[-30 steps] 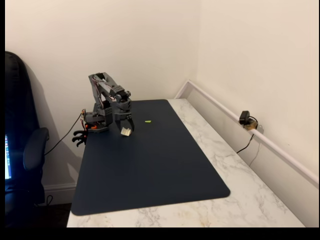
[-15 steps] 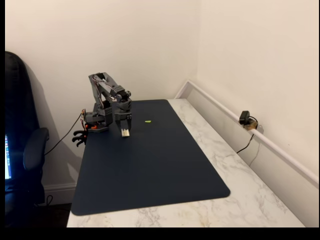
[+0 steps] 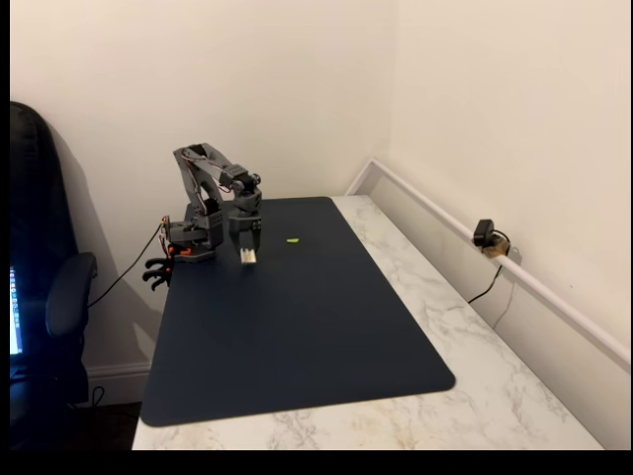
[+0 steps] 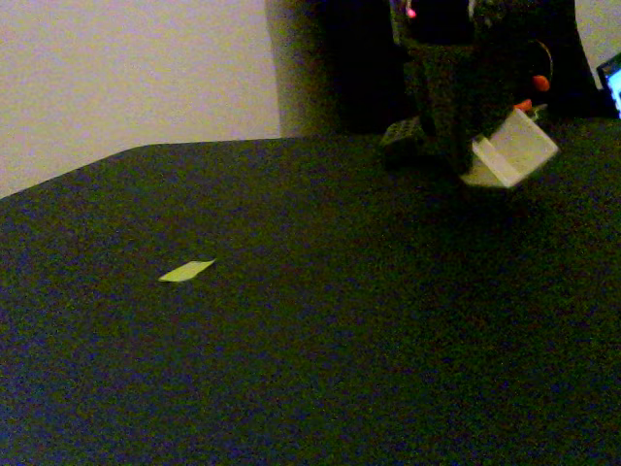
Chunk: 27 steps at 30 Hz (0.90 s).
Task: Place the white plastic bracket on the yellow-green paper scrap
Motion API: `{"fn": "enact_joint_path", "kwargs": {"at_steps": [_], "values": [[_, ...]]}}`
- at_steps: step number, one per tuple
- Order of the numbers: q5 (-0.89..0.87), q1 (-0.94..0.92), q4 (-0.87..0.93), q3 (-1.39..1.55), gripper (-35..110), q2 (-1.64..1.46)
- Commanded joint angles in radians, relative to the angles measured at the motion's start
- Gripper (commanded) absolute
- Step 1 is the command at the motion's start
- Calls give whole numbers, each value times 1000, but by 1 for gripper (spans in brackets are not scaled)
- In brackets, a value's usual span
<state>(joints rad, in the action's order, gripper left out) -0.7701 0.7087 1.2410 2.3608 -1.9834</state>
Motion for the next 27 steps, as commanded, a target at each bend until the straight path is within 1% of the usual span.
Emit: {"fn": "enact_joint_path", "kwargs": {"at_steps": [1, 8, 14, 22, 27], "values": [[3, -12, 66, -89, 0, -75], [89, -118, 160, -284, 0, -83], [198, -242, 195, -468, 0, 3], [301, -405, 229, -686, 0, 124], [350, -514, 232, -741, 0, 166]]}}
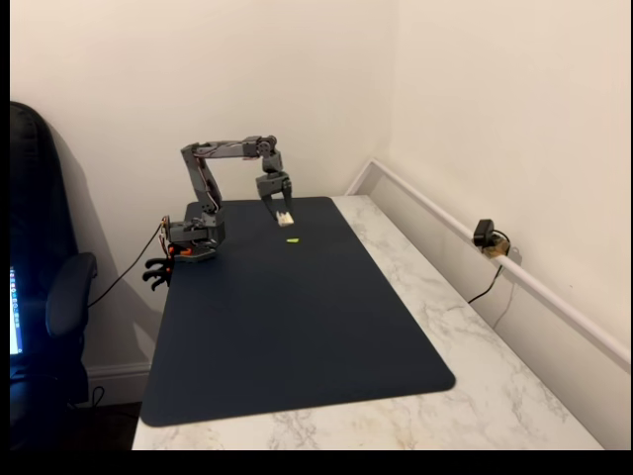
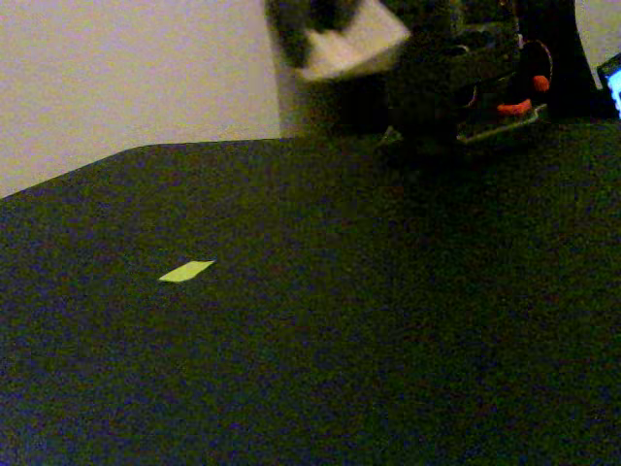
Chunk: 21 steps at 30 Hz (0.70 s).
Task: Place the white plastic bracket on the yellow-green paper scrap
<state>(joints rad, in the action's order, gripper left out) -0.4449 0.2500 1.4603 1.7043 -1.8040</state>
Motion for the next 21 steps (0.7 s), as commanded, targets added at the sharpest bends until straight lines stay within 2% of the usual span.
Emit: {"fn": "enact_joint_path", "kwargs": {"at_steps": [1, 21], "values": [[31, -78, 12, -91, 0, -11], [64, -327, -184, -48, 0, 204]]}}
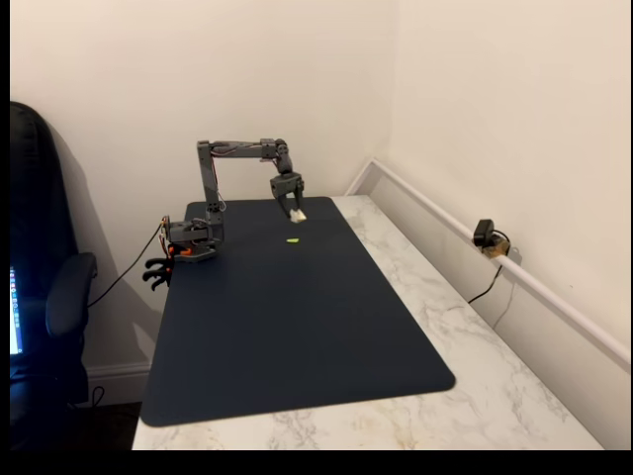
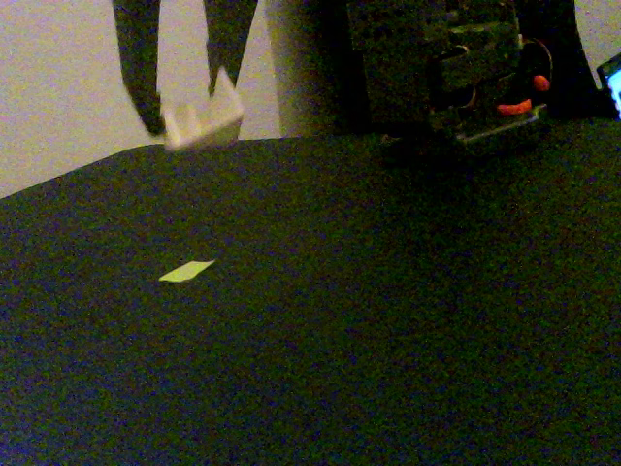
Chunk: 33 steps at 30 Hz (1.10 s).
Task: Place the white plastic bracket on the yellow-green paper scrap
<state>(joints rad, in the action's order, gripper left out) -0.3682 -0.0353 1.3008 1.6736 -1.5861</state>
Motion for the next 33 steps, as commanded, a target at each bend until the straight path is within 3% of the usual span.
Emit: {"fn": "enact_joint_path", "kwargs": {"at_steps": [1, 25, 28, 31, 33], "values": [[-12, -52, -40, 0, 0, -12], [-12, -166, -256, 129, 0, 149], [-15, -172, -249, 126, 7, 161], [-12, -173, -241, 120, 27, 169], [-15, -175, -230, 112, 31, 173]]}}
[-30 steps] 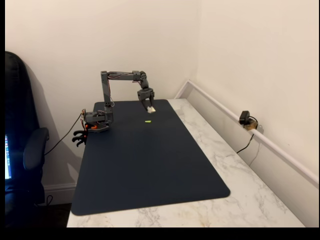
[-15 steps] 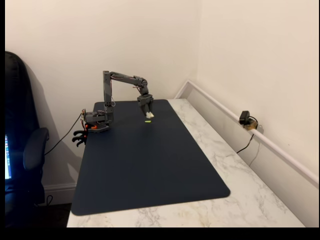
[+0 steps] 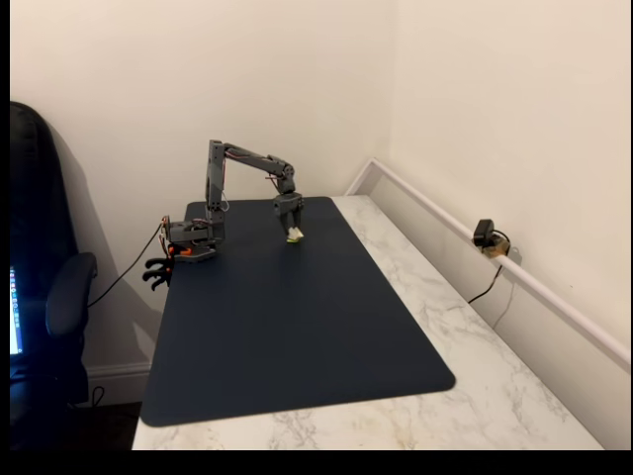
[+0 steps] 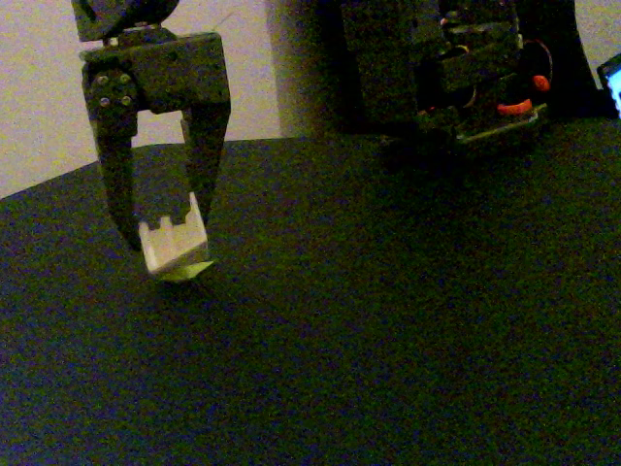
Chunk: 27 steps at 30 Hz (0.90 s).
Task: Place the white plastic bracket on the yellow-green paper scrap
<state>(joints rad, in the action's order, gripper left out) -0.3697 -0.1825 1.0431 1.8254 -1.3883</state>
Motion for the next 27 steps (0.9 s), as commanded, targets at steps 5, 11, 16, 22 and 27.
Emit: {"fn": "enact_joint_path", "kwargs": {"at_steps": [5, 11, 16, 22, 27], "values": [[-21, -29, 57, -55, 39, -32], [-18, -12, 143, -106, 33, -161], [15, 34, 224, -169, 0, -282], [87, 118, 249, -198, 0, -353], [212, 186, 169, -187, 0, -388]]}}
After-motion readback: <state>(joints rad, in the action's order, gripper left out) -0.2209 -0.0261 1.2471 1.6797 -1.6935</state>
